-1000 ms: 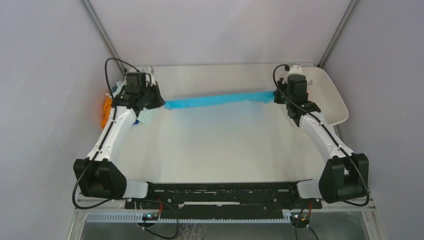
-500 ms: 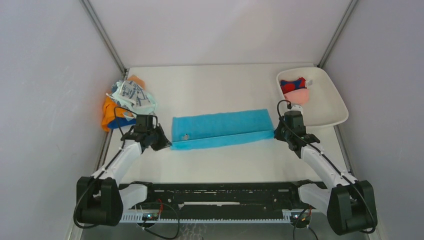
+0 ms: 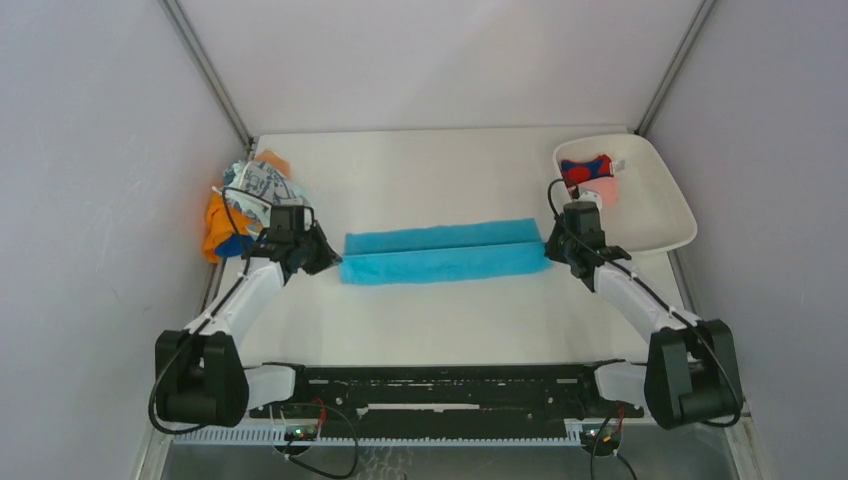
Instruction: Roll the towels
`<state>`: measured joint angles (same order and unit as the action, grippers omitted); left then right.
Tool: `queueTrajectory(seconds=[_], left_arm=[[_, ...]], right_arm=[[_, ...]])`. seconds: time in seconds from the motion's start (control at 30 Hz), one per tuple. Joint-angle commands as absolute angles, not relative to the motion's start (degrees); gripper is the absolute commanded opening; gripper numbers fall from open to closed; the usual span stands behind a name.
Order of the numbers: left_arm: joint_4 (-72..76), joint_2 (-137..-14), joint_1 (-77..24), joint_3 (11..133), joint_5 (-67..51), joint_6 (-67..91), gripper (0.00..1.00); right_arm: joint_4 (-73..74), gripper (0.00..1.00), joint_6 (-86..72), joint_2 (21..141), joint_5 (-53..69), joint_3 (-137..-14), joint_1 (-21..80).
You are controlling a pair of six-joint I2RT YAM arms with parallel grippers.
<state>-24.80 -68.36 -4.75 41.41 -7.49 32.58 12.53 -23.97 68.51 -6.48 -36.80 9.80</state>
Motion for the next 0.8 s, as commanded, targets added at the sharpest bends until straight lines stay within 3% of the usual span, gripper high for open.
queueTrajectory(seconds=[0.0,0.43,0.77], left_arm=[[-24.14,-73.75,-3.29,49.90,1.55,28.80,0.00],[-24.60,-91.36,-3.12,61.25,3.35,26.92,0.00],[-26.23,-97.20,-3.16,65.62,3.59,25.66,0.03]], right_arm=[[9.17,0.00,-21.14,75.43,-12.29,-45.80,7.91],[9.99,0.00,-16.37,95.44,-10.53,-60.41,6.47],[16.84,0.00,-15.35,103.79,-11.47,-68.62,6.09]])
